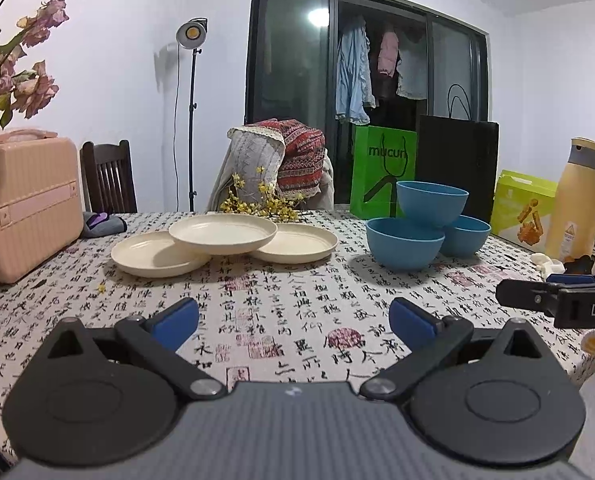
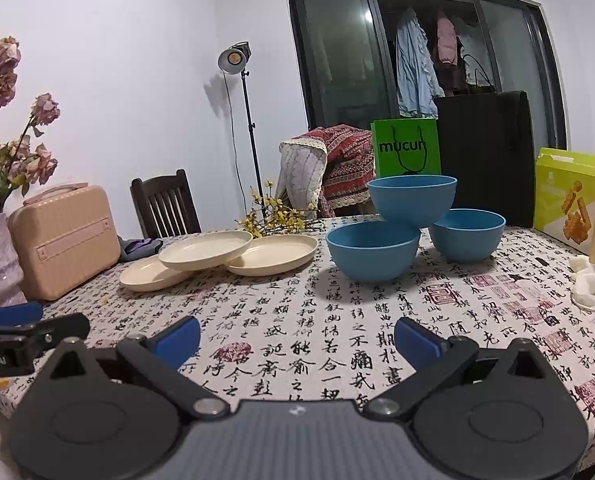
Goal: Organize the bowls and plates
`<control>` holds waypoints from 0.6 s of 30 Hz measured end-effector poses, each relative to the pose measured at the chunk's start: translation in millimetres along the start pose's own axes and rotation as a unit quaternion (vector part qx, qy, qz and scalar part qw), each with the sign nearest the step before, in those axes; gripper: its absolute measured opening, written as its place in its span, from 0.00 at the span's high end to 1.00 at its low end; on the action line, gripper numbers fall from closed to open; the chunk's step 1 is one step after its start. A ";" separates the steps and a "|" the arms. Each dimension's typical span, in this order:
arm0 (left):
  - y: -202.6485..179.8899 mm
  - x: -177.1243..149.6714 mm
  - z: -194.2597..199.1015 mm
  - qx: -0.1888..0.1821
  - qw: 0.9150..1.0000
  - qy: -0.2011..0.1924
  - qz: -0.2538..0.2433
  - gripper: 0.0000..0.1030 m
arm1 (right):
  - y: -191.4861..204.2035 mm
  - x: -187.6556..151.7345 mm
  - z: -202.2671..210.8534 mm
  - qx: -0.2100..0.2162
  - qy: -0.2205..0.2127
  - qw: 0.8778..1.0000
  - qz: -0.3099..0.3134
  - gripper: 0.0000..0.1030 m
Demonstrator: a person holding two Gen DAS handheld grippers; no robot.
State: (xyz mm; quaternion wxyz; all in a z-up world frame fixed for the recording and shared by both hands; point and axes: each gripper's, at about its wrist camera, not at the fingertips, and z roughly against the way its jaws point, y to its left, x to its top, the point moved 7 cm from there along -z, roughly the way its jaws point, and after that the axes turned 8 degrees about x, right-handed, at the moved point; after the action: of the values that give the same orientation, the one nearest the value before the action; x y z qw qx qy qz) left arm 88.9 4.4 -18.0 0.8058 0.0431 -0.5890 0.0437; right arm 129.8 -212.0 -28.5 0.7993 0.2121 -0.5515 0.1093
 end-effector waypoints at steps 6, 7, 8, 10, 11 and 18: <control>2.1 6.4 -10.9 -0.009 1.000 -0.001 0.005 0.00 | 1.2 7.1 -11.1 0.003 0.000 1.000 0.001 0.00; 2.9 6.9 -13.3 -0.008 1.000 0.000 0.006 0.00 | 1.3 8.7 -13.4 0.003 0.000 1.000 0.001 0.00; 3.9 7.5 -15.5 -0.007 1.000 0.001 0.006 0.00 | 1.5 10.1 -15.6 0.003 -0.001 1.000 0.001 0.00; 5.6 8.5 -20.2 -0.008 1.000 0.004 0.006 0.00 | 3.1 12.8 -20.8 0.002 -0.003 1.000 0.004 0.00; 7.3 9.0 -23.2 -0.008 1.000 0.007 0.008 0.00 | 4.1 14.3 -24.0 0.003 -0.003 1.000 0.006 0.00; 16.8 16.6 -37.3 0.001 1.000 0.007 0.007 0.00 | 10.0 25.7 -45.8 0.013 -0.003 1.000 0.014 0.00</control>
State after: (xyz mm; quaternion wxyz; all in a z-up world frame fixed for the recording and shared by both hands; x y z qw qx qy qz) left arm 127.1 25.9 -13.1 0.8097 0.0398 -0.5833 0.0506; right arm 173.5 -183.6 -16.3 0.7934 0.2151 -0.5551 0.1269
